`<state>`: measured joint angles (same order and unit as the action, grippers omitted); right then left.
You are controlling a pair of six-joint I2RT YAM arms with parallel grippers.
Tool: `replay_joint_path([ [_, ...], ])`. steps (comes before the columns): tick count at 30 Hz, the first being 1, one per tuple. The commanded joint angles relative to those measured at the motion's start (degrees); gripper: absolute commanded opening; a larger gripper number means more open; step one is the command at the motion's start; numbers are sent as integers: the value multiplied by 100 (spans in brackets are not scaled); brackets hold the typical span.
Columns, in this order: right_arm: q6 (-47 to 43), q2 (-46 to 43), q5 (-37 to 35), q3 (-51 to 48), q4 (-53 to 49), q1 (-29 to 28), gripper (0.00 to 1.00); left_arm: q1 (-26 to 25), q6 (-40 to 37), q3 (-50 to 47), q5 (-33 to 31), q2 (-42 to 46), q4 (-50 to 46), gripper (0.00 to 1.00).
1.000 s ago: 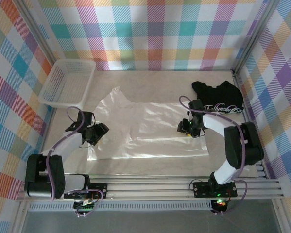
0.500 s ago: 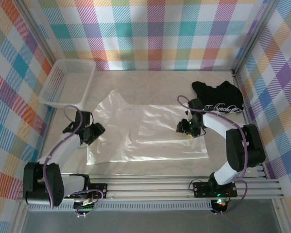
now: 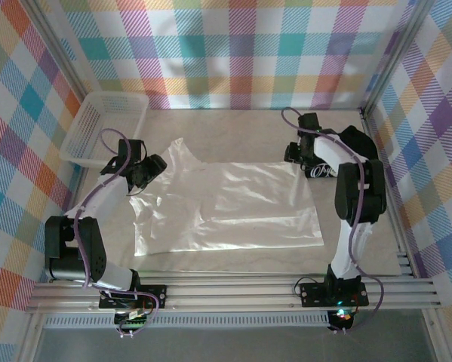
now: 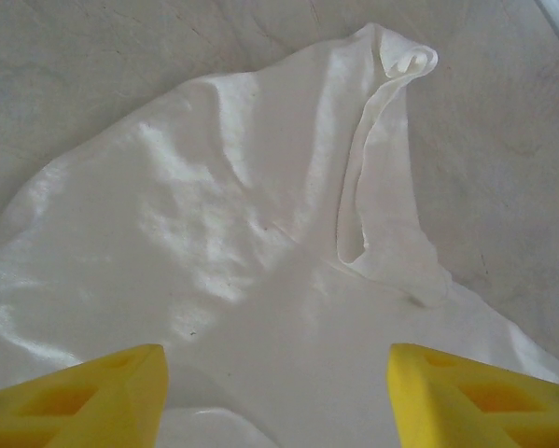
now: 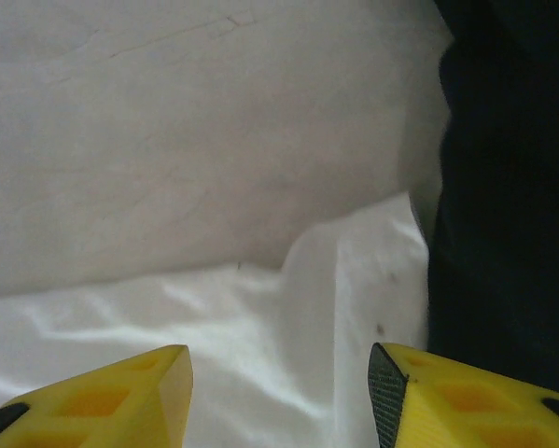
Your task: Fold the inside-out t-shirt
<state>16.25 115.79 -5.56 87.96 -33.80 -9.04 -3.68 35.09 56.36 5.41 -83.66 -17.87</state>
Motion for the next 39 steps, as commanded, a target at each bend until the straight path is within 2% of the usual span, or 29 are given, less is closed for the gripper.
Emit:
replay_joint_path([
  [1, -217, 349, -364, 462, -529, -23, 54, -36, -19, 61, 100, -48, 27, 64],
  [8, -395, 849, -727, 959, -840, -28, 54, -37, -50, 1, 143, -106, 73, 63],
  [20, -517, 1603, -729, 1792, -1367, 87, 51, -38, -68, 50, 116, -243, 121, 64],
  [24, -569, 1743, -644, 2005, -1476, 86, 43, -36, -48, 203, 108, -376, 143, 64],
  [30, -675, 1834, -475, 2182, -1462, 95, 19, -75, -108, 842, 157, -1026, 407, 64],
  [34, -733, 1727, -398, 2060, -1297, 95, 5, -179, -478, 1781, 70, -1907, 264, 63],
  [39, -771, 1632, -324, 1933, -1177, 91, 1, -354, -1057, 3554, -170, -3427, -653, 60],
])
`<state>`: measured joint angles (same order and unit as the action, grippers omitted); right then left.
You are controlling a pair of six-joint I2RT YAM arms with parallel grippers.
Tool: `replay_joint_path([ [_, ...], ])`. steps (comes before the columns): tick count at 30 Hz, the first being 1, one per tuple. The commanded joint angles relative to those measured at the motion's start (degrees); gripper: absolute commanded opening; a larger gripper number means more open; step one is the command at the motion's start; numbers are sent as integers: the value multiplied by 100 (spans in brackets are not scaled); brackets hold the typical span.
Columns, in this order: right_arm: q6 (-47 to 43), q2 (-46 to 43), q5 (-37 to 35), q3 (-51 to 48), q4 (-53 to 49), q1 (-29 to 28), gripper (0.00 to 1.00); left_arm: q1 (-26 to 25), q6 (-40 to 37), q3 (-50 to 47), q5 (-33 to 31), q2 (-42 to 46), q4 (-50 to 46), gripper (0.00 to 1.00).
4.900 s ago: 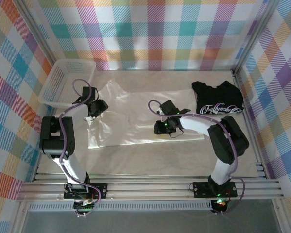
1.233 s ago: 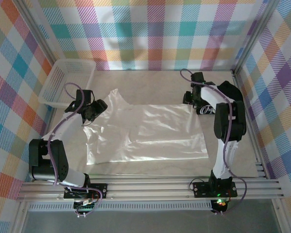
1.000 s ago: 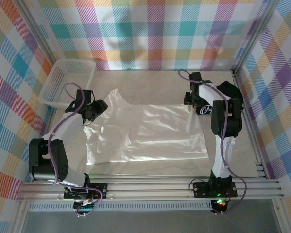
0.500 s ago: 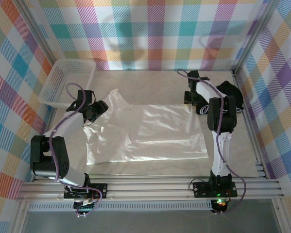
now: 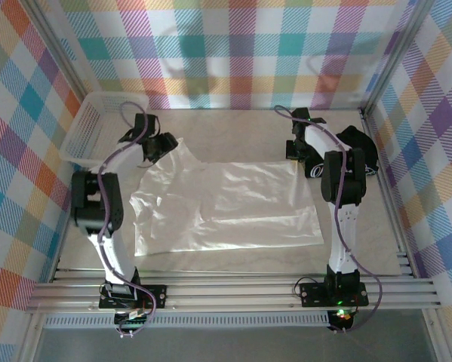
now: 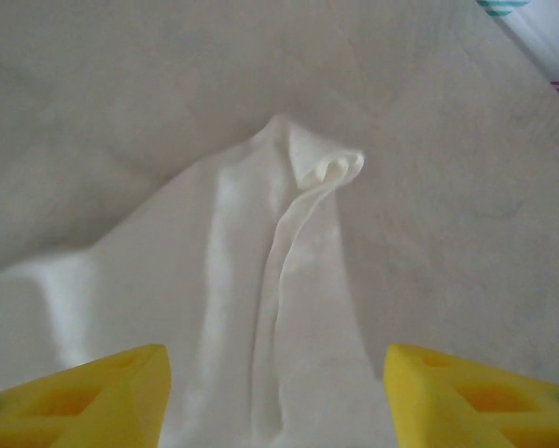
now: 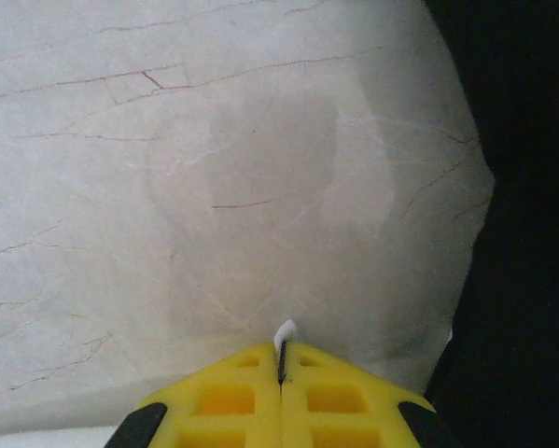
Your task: Fold the inside-out t-shirt
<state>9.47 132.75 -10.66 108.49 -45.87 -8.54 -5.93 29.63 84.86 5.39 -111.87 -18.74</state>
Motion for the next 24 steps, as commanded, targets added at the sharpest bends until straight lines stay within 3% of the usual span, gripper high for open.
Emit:
replay_joint_path([
  [1, -99, -60, 195, -118, 25, 45, 1, -182, -635, 1085, -210, -908, -738, 58],
  [7, -139, -49, 262, -104, 43, 45, 1, -435, -1137, 3039, -580, -2248, -1715, 50],
  [13, -148, -56, 334, -116, 51, 45, 1, -474, -1181, 4291, -890, -3094, -2401, 43],
  [24, -182, -36, 370, -82, 38, 45, 1, -478, -1237, 4744, -1366, -3244, -2723, 46],
])
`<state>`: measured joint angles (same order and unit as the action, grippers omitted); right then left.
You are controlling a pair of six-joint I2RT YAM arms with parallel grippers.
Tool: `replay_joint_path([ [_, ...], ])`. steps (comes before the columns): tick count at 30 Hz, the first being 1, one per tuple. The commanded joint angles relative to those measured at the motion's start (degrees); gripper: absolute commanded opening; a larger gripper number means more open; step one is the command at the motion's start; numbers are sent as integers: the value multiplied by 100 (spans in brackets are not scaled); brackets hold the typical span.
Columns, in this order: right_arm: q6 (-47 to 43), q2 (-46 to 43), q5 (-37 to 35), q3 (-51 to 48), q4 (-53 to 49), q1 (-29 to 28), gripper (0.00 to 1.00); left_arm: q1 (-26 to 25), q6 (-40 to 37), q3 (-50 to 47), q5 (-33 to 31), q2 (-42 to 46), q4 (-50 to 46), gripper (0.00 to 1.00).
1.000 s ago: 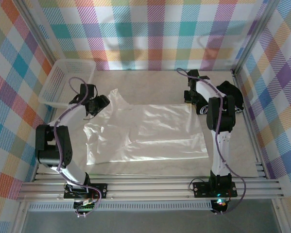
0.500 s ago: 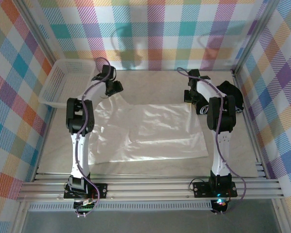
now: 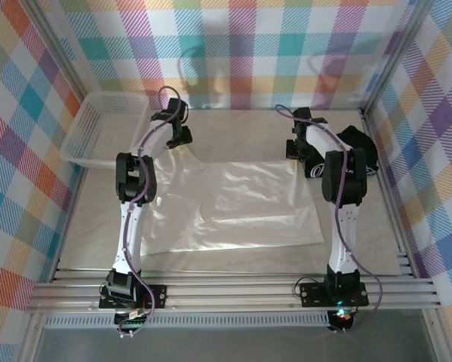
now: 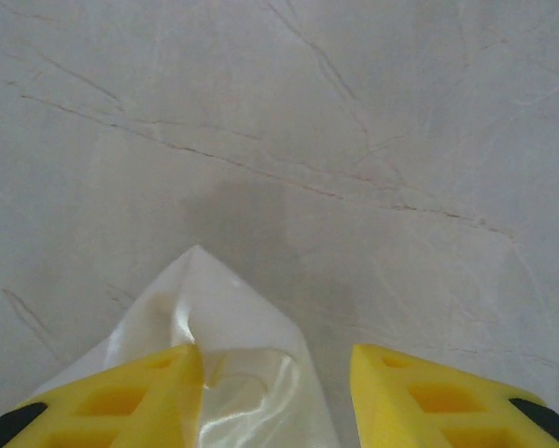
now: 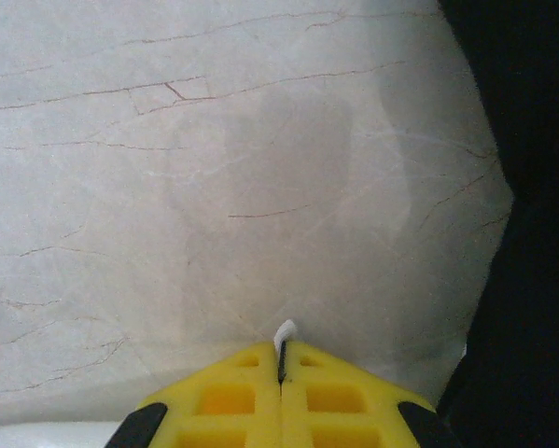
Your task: Fold the inside-out t-shirt
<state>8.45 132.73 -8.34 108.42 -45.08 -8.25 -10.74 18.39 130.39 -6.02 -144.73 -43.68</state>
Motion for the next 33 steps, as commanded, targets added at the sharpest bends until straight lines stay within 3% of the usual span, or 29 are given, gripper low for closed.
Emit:
replay_joint_path([
  [1, -80, -32, 138, -75, -36, 17, 1, 10, -141, 188, -244, 69, -229, 46],
  [12, -115, -29, 139, -76, -43, 17, 1, 63, -212, 423, -313, -76, -294, 50],
  [20, -142, -28, 107, -84, -49, 17, 1, 107, -222, 802, -82, -399, -309, 37],
  [28, -148, -5, 119, -60, -62, 17, 1, 127, -245, 988, -101, -544, -433, 41],
  [33, -168, 4, 106, -61, -66, 17, 1, 150, -275, 997, -85, -546, -422, 32],
])
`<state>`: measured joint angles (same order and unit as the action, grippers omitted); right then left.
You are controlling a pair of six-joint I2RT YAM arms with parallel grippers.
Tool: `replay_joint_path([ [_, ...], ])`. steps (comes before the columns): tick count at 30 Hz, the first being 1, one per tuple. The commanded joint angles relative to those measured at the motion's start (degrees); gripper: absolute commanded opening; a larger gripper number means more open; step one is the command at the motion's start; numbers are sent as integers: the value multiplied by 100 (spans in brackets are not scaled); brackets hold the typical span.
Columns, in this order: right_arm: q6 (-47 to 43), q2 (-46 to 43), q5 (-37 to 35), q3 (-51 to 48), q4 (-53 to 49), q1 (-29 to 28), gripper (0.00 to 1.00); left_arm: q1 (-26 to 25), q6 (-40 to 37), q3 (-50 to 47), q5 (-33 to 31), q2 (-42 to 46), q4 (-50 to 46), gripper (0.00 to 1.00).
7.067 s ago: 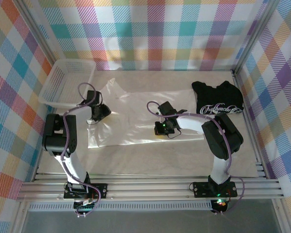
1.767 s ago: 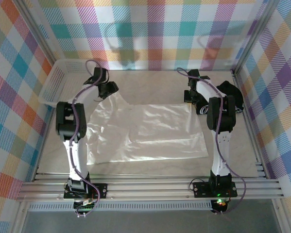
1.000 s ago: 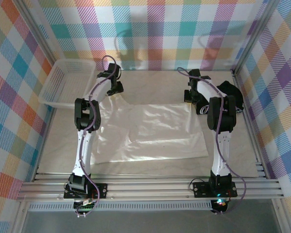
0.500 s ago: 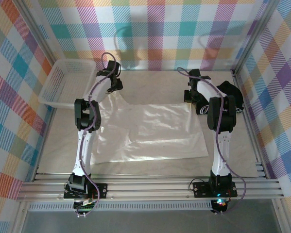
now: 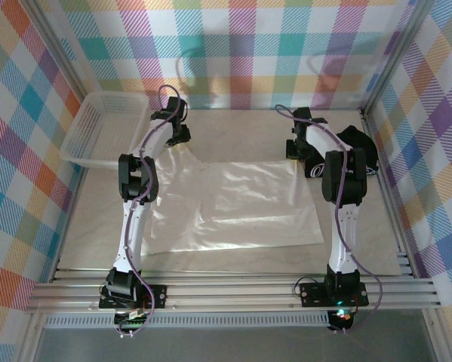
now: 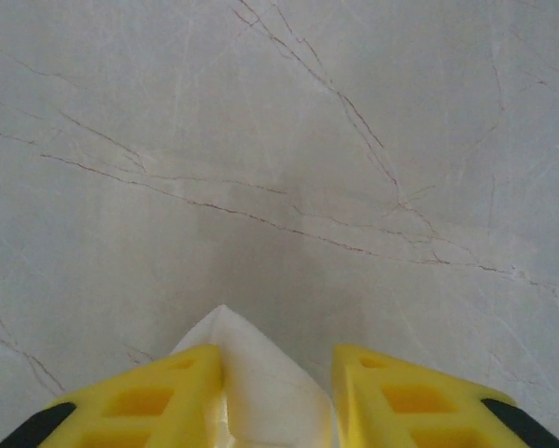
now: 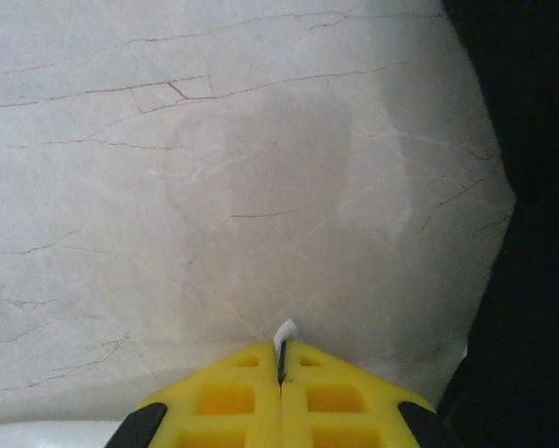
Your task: Fold the inside-out t-shirt
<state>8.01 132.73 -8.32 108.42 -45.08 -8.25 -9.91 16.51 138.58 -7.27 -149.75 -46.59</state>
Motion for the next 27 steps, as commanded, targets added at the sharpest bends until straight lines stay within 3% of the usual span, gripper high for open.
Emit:
replay_joint_path([
  [1, -133, 8, 108, -66, -74, 16, 1, 73, -97, 199, 35, -50, -138, 29],
  [13, -172, -169, 55, -169, 235, 34, 0, 101, -408, 240, -180, 332, -264, 7],
  [17, -319, -513, 200, -459, 682, 34, 0, 101, -515, 78, -334, 719, -423, 5],
  [27, -500, -1536, 636, -1555, 1642, 35, 0, 100, -465, -1589, -293, 2216, -236, 4],
])
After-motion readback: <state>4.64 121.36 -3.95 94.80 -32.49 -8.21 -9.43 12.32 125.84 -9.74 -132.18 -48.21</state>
